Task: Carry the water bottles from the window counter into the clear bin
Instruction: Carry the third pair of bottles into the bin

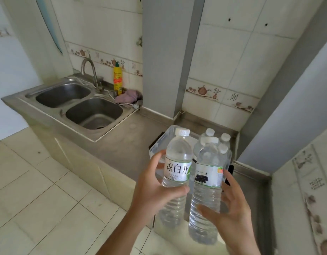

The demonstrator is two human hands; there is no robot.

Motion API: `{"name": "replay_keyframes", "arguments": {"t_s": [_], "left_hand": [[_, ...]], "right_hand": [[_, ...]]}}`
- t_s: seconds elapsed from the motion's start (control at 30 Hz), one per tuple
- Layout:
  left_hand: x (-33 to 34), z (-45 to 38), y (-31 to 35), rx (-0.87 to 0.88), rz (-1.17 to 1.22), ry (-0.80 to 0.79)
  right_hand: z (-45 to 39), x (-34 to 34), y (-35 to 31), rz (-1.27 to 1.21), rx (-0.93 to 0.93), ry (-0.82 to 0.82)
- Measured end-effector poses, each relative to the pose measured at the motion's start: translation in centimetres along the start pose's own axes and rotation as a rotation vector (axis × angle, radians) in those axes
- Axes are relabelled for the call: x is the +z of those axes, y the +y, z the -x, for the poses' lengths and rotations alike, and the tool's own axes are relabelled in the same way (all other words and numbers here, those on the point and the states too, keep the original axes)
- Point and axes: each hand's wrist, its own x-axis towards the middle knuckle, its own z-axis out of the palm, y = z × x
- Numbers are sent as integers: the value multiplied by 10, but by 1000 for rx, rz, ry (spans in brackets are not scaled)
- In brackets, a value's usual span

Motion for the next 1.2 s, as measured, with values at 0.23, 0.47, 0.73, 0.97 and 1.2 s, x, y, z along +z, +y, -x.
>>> {"name": "replay_keyframes", "arguments": {"t_s": [0.23,0.47,0.73,0.97,1.2], "left_hand": [[35,-77,8,20,52,-46],[44,-137,9,32,60,-68],[33,-203,9,67,62,-140],[19,-271,20,112,-2,-233],[28,-323,3,128,21,-307]], "right_hand": [[-68,-14,13,7,28,79],[-123,-5,14,-31,49,119],[-182,23,11,-78,76,163],[-247,47,0,-27,92,223],[-296,55,1,136,42,248]]}}
